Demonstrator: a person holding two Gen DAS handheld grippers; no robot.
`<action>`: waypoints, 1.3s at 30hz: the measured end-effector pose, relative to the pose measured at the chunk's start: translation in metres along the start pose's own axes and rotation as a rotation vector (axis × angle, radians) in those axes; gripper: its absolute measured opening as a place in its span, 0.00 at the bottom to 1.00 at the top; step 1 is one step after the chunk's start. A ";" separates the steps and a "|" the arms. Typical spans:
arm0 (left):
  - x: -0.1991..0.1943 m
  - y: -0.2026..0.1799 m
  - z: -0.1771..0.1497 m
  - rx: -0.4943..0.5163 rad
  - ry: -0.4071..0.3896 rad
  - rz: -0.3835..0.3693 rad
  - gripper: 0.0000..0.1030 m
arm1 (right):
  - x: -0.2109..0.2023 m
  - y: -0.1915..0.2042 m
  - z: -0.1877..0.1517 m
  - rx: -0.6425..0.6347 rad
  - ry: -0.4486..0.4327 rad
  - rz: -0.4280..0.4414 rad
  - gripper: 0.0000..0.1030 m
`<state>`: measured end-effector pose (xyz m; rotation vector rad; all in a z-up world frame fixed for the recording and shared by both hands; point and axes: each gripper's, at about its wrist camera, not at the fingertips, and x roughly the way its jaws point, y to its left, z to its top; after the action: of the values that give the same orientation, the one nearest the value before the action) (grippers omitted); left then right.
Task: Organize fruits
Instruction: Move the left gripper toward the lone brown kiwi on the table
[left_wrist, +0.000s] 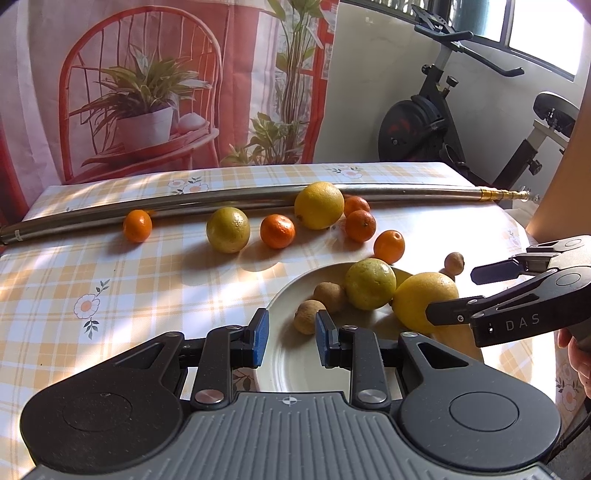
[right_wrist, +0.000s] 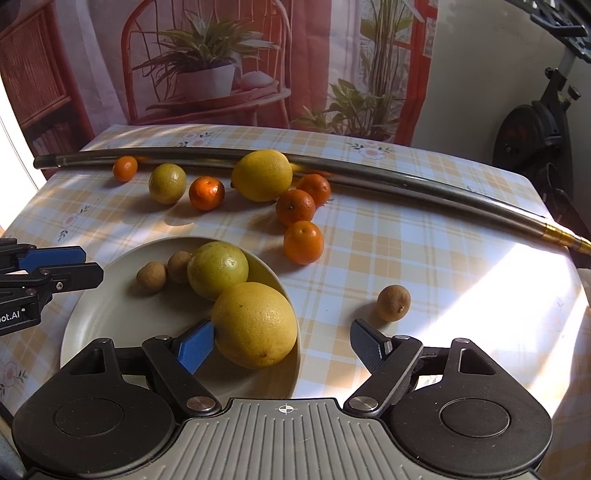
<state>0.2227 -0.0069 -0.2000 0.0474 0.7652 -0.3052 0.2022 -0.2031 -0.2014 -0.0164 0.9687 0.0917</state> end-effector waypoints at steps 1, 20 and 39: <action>0.000 0.000 0.000 0.000 0.000 0.000 0.28 | -0.001 0.000 0.000 0.002 0.001 0.000 0.74; -0.002 0.032 0.020 -0.078 -0.028 0.058 0.28 | -0.037 -0.051 0.012 0.184 -0.118 -0.029 0.61; -0.025 0.099 0.042 -0.164 -0.062 0.179 0.28 | -0.029 -0.078 0.002 0.247 -0.121 -0.089 0.49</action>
<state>0.2625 0.0875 -0.1594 -0.0481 0.7170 -0.0727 0.1943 -0.2827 -0.1786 0.1718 0.8522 -0.1081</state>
